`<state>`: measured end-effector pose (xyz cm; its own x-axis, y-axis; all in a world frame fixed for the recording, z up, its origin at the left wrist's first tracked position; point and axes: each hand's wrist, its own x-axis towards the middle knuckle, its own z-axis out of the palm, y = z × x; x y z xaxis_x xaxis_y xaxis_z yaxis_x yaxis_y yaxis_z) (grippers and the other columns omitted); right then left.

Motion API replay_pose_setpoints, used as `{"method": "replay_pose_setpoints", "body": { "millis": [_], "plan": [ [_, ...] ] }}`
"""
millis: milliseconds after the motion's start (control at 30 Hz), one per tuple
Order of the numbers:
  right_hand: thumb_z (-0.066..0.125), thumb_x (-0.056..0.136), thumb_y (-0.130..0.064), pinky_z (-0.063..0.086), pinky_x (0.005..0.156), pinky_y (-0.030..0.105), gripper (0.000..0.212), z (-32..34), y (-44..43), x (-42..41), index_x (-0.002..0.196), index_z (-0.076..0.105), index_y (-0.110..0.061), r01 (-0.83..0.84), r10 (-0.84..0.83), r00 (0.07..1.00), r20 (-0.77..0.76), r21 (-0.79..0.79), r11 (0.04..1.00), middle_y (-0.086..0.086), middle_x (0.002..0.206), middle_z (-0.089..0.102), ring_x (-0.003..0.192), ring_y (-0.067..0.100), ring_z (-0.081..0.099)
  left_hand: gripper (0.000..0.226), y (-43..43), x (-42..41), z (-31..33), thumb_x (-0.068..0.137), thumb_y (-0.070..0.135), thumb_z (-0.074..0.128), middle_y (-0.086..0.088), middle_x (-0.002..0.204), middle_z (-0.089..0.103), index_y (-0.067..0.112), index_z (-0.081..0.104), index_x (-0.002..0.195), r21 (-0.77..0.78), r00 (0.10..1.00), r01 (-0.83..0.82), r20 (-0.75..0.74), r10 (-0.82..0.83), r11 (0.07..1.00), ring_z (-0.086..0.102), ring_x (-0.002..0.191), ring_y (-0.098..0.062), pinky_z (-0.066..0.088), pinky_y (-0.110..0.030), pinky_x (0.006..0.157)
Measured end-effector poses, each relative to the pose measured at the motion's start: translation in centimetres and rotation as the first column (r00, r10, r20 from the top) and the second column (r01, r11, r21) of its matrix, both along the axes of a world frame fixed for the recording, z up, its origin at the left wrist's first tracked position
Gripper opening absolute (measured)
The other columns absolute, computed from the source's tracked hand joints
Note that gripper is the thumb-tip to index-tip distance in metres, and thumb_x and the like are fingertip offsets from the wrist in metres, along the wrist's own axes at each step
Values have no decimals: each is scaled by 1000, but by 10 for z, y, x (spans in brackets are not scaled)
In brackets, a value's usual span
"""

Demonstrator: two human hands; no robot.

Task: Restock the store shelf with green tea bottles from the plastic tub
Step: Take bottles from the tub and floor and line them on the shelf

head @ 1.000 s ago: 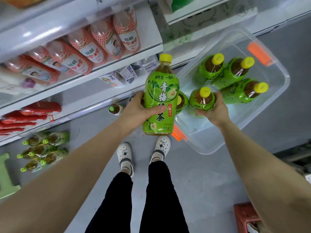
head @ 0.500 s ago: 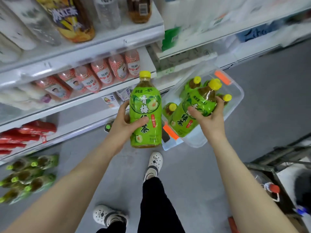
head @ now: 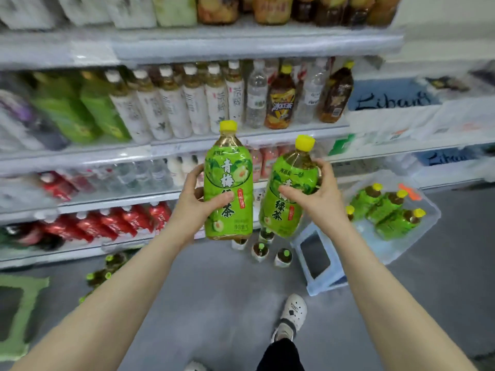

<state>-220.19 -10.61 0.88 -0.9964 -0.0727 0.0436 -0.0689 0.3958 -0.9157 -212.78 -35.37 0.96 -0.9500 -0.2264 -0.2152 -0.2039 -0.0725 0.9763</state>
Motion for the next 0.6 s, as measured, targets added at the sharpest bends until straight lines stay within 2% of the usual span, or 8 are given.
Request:
{"method": "replay_pose_setpoints", "body": {
  "millis": [67,133,267,333,400,467,600],
  "plan": [
    [88,70,-26,40,70,0,73,21,-38,12,127,41,-32,-63,63,998,-31,17,998,-31,100,55,81,-28,53,87,-35,24,18,56,27,92,-6,111,69,48,44,125,2,998,-59,-36,59,998,72,92,-23,58,-43,81],
    [89,70,-26,41,72,2,74,41,-75,23,127,43,-33,-128,129,989,-75,21,992,-30,101,58,83,-24,56,79,-67,46,37,58,27,87,-5,111,68,51,45,120,-19,990,-110,-87,108,994,73,90,-22,59,-41,77],
    [88,68,-35,51,86,24,74,86,-146,42,124,40,-43,-252,254,956,-147,34,967,-25,107,62,98,-6,62,81,-124,82,73,64,26,83,-1,109,66,45,40,131,-71,960,-217,-194,200,974,72,87,-16,59,-29,67],
    [88,69,-38,48,84,19,77,106,-177,47,130,41,-40,-298,299,936,-184,35,954,-29,108,59,97,-12,59,82,-151,94,88,61,34,86,-1,112,65,51,40,127,-91,943,-266,-230,240,960,69,97,-18,59,-30,73],
    [87,69,-41,42,80,10,78,126,-205,51,133,42,-36,-328,333,914,-232,61,943,-32,110,55,94,-18,54,84,-177,105,104,53,49,91,-3,121,64,62,42,120,-124,923,-316,-270,275,941,63,112,-23,57,-41,87],
    [87,68,-42,47,83,15,78,145,-231,50,134,44,-35,-369,369,893,-256,51,928,-24,114,61,96,-12,58,87,-199,112,120,48,59,90,-5,126,62,64,43,121,-141,905,-348,-309,293,927,60,118,-26,54,-47,91],
    [87,64,-50,53,87,31,78,183,-277,43,130,45,-44,-433,422,859,-289,28,901,-18,109,68,98,-2,65,83,-233,119,154,58,38,89,-7,122,65,51,42,126,-114,857,-393,-406,319,912,68,105,-21,59,-32,75]
  ]
}}
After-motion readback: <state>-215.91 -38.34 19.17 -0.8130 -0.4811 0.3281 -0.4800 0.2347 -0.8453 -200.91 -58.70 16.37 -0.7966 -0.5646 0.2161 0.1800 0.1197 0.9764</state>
